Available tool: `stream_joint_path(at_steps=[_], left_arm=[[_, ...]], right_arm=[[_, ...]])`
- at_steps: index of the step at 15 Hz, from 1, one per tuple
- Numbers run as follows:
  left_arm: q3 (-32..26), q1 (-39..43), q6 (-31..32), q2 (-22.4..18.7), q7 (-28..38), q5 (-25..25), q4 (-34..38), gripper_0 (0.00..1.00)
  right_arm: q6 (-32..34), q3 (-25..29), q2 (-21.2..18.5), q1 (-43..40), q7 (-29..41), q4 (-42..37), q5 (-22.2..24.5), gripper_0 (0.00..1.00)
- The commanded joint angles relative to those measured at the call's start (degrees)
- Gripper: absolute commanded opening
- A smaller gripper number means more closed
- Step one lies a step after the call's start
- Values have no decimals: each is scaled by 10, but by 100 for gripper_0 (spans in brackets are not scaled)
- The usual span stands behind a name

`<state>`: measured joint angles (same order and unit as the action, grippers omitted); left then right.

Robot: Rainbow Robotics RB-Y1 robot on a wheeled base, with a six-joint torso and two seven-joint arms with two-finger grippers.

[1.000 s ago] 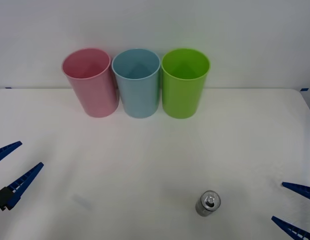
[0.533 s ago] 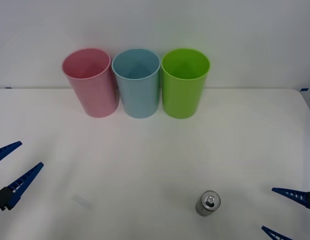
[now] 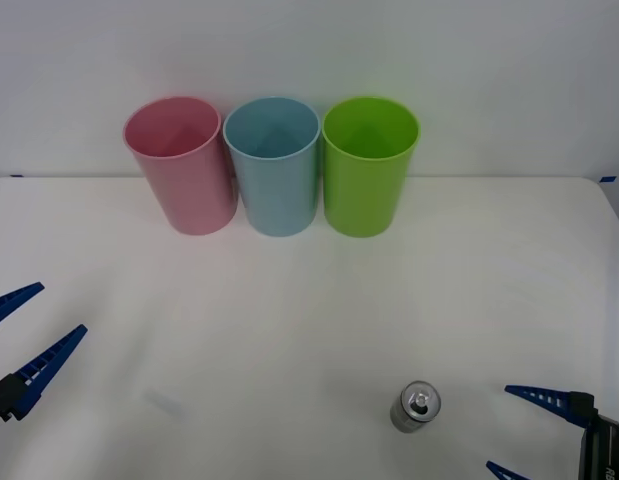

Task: Grasp the object on the table and drop it into the matching bin: aluminum can to the light blue bin, PET bottle to the pink bin.

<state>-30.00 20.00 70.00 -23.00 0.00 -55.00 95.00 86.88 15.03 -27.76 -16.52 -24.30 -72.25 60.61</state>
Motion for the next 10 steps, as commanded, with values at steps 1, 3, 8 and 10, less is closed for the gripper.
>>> stream_joint_path(at_steps=[1, 3, 8, 10], left_arm=[[0, 0, 0, 0, 0, 0, 0, 100], [0, 0, 0, 0, 0, 0, 0, 100], [0, 0, 0, 0, 0, 0, 0, 100], [0, 0, 0, 0, 0, 0, 0, 100]], right_arm=[[-13, 1, 34, 11, -7, 0, 28, 100], [-22, 1, 55, 18, -14, 0, 45, 100], [-53, -26, 82, 27, -29, 0, 63, 100], [-72, -48, 86, 30, -36, 0, 63, 100]])
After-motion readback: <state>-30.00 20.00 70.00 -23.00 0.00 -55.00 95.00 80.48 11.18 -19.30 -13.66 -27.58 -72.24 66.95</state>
